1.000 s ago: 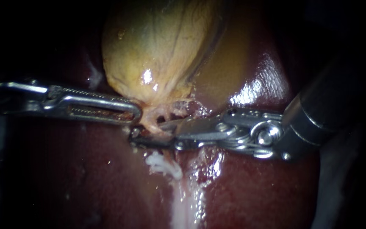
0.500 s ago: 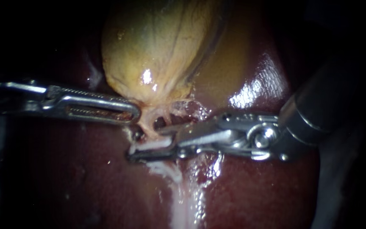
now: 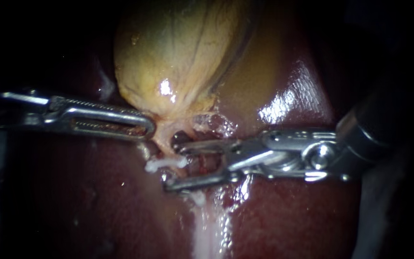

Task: Going back third clip left tube

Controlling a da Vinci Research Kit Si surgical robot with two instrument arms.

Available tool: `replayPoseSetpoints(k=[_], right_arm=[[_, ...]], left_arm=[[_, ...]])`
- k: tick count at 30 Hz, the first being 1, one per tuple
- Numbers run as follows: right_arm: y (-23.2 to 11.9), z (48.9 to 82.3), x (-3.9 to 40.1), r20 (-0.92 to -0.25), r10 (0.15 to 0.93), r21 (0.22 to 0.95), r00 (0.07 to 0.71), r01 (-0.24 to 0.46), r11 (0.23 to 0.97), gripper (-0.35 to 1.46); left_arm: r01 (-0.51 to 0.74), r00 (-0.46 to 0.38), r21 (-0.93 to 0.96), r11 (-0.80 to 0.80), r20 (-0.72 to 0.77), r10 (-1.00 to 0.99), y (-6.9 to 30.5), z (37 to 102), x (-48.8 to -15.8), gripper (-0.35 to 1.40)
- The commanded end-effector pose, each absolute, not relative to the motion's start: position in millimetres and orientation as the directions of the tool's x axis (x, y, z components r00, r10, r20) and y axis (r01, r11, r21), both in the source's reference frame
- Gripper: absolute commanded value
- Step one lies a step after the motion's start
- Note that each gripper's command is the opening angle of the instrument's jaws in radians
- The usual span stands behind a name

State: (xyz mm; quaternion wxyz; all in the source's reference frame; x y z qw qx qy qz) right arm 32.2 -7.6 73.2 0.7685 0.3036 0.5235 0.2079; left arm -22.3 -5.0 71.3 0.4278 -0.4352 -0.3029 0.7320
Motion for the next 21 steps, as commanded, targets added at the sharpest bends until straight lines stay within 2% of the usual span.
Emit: replayPoseSetpoints(k=[1, 8, 11, 21], right_arm=[[-7.4, 72.7, 31.2, -0.690, 0.624, 0.674, 0.366, 0.009, 0.739, 0.49], [-5.2, 69.6, 25.6, -0.751, 0.550, 0.611, 0.366, 0.069, 0.789, 0.49], [-4.0, 68.5, 23.7, -0.760, 0.538, 0.595, 0.364, 0.056, 0.802, 0.49], [-2.9, 67.6, 21.8, -0.772, 0.521, 0.579, 0.363, 0.066, 0.813, 0.49]], left_arm=[[-0.364, -0.254, -0.816, -0.450, -0.378, 0.890, -5.0, 71.4, -22.2, -0.35], [-0.363, -0.254, -0.816, -0.450, -0.378, 0.890, -4.9, 71.5, -22.1, -0.35], [-0.363, -0.254, -0.816, -0.450, -0.378, 0.890, -4.9, 71.5, -22.2, -0.35], [-0.365, -0.254, -0.815, -0.451, -0.379, 0.890, -4.9, 71.8, -22.5, -0.35]])
